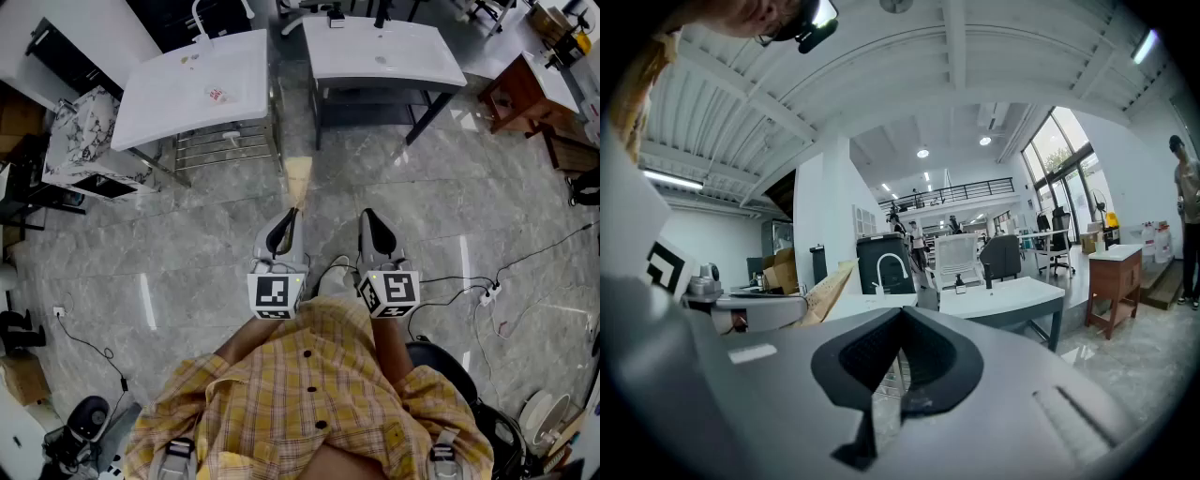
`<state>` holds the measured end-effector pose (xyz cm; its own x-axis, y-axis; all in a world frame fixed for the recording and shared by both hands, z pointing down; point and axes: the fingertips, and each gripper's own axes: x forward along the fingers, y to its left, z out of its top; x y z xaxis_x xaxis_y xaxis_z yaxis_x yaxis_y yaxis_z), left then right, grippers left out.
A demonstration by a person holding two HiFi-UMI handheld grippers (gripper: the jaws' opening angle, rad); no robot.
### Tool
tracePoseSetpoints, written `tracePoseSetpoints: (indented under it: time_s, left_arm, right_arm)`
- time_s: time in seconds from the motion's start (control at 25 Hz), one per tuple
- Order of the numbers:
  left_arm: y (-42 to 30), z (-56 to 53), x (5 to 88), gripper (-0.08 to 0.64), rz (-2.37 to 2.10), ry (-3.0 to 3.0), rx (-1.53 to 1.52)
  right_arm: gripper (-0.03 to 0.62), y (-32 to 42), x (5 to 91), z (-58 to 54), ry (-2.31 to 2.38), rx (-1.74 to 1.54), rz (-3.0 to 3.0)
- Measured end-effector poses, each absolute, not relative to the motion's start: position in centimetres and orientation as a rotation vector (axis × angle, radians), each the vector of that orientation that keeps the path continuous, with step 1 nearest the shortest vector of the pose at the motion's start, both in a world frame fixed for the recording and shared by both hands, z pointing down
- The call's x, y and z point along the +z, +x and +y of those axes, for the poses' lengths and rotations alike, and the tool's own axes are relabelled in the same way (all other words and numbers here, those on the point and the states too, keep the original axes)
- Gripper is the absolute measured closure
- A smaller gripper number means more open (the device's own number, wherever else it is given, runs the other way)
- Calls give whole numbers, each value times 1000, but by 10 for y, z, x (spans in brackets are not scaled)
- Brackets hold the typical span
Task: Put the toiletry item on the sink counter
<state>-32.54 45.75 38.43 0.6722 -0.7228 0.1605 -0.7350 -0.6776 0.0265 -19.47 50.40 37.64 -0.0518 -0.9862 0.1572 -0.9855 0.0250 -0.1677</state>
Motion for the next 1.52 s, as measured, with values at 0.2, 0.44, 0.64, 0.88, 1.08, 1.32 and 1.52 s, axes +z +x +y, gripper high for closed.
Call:
tracePoseSetpoints:
  time_s: [0.2,0.44,0.64,0.88,1.08,1.32,1.52]
  left_arm:
    - [-308,449,389,557,-1234,2778,220]
    - [-273,432,389,557,-1243,2763,225]
    - [-240,415,386,557,-1255,2779,215]
    - [-223,406,385,557,-1293,2761,218]
    - [-215,391,387,557,-1306,2750,231]
    - [-200,371,396,557,-1293,2740,230]
    - [-177,342,405,557,-1280,2723,232]
  right_arm:
    - [594,-172,381,496,-2121,-406,2222]
    - [594,-135,389,478,-2101,-447,2221]
    - [593,-103,392,459,-2067,-450,2233]
    - [592,-79,394,448,-2050,-460,2237]
    - [593,-72,400,436,-2046,-475,2234]
    - [594,-58,409,420,-2063,-498,2237]
    - [594,-35,415,392,-2075,-513,2250]
